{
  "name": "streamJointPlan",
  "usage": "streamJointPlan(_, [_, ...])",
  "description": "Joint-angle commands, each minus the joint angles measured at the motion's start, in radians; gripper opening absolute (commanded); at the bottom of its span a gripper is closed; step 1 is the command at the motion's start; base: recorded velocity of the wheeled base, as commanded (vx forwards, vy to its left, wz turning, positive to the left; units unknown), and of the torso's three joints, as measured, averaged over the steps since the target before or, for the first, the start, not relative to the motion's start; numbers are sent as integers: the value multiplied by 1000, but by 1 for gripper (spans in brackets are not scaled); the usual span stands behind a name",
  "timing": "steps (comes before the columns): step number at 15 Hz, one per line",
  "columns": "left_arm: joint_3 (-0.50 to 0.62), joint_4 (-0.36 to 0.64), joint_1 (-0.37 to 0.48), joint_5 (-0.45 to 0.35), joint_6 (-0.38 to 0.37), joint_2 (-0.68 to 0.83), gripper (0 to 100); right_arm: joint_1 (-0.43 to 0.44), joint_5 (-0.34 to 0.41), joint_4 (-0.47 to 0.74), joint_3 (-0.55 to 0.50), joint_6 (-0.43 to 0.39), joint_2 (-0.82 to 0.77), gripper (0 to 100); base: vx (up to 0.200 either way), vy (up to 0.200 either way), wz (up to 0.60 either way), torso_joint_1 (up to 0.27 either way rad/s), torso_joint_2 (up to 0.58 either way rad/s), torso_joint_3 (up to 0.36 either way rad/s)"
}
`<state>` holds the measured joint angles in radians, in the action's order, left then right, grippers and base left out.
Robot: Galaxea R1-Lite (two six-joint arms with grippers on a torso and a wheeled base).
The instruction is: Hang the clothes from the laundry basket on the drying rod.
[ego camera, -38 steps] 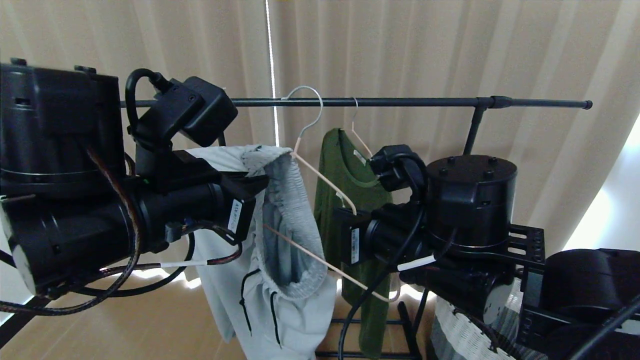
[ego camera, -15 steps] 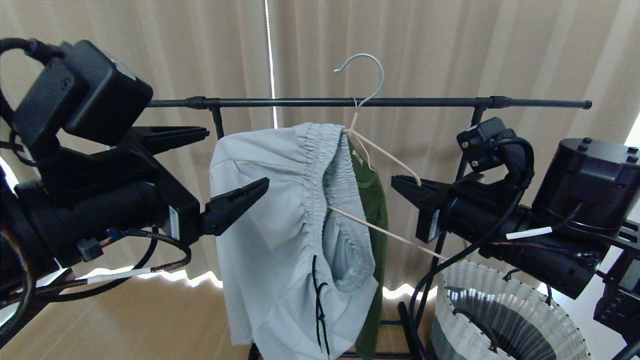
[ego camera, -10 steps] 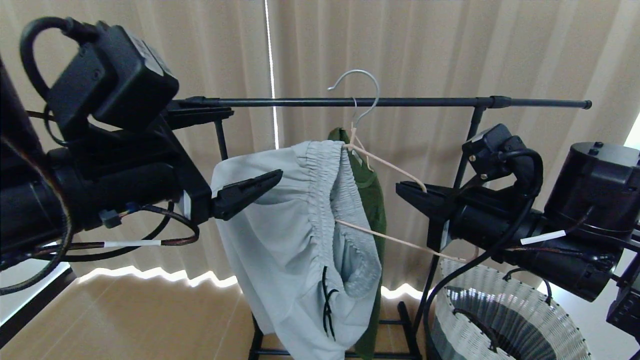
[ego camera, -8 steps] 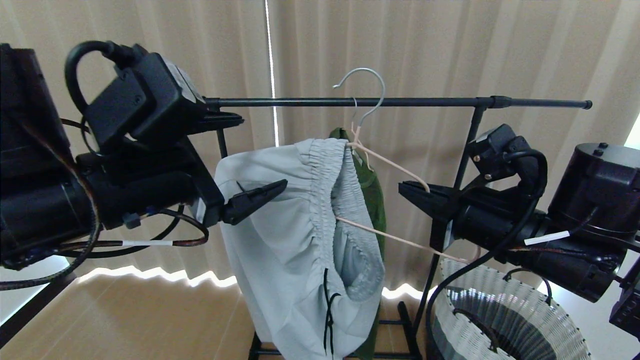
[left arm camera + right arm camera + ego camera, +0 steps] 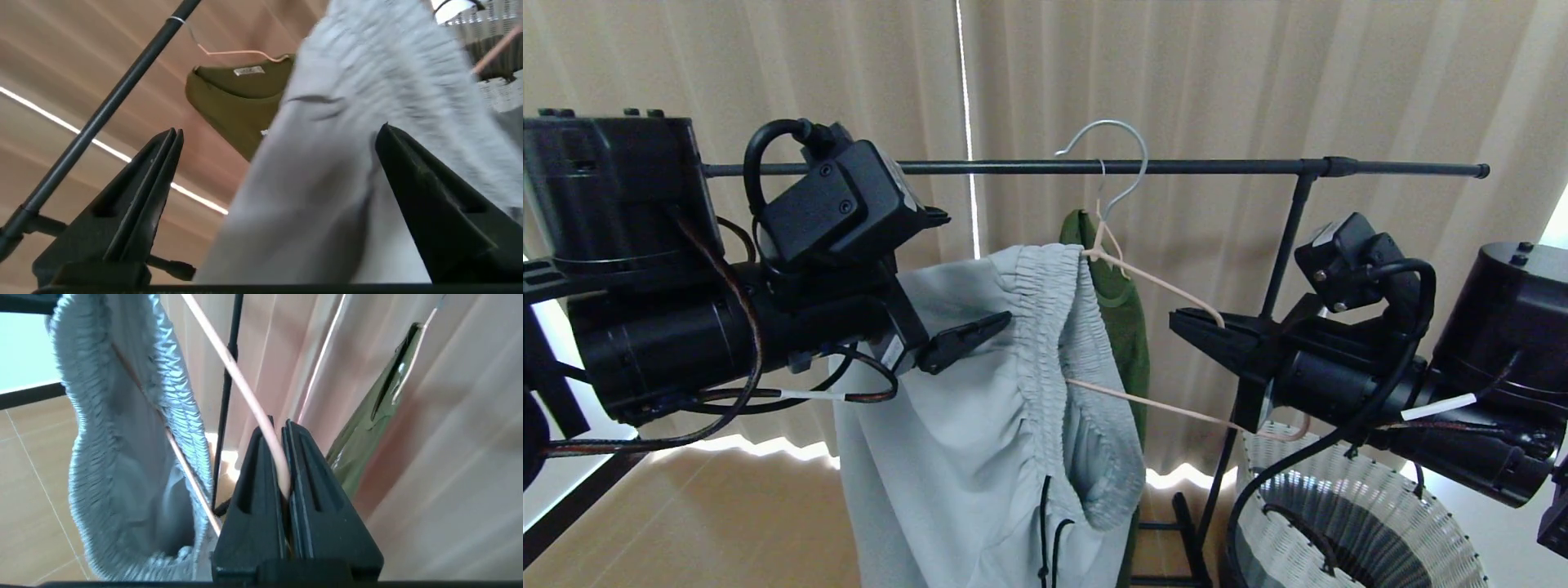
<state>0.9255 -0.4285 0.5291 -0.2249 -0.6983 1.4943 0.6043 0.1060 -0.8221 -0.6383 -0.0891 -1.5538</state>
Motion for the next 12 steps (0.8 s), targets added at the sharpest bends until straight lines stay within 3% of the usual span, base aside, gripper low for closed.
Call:
streamJointPlan(1, [24, -1, 2, 2, -12, 29, 100, 5, 4, 0, 0, -1, 6, 0, 0, 0, 0, 0, 0, 0])
streamJointPlan(3, [27, -1, -5, 2, -46, 35, 100, 5, 52, -2, 3, -21, 9, 0, 0, 0, 0, 0, 0, 0])
streamJointPlan(8, [21, -1, -6, 4, -49, 35, 100, 6, 98, -3, 16, -26, 24, 0, 0, 0, 0, 0, 0, 0])
streamJointPlan(9, [18, -1, -6, 4, -49, 35, 0, 6, 109, -3, 19, -26, 35, 0, 0, 0, 0, 0, 0, 0])
streamJointPlan(12, [7, -3, -6, 2, -50, 34, 0, 6, 124, -3, 23, -26, 47, 0, 0, 0, 0, 0, 0, 0])
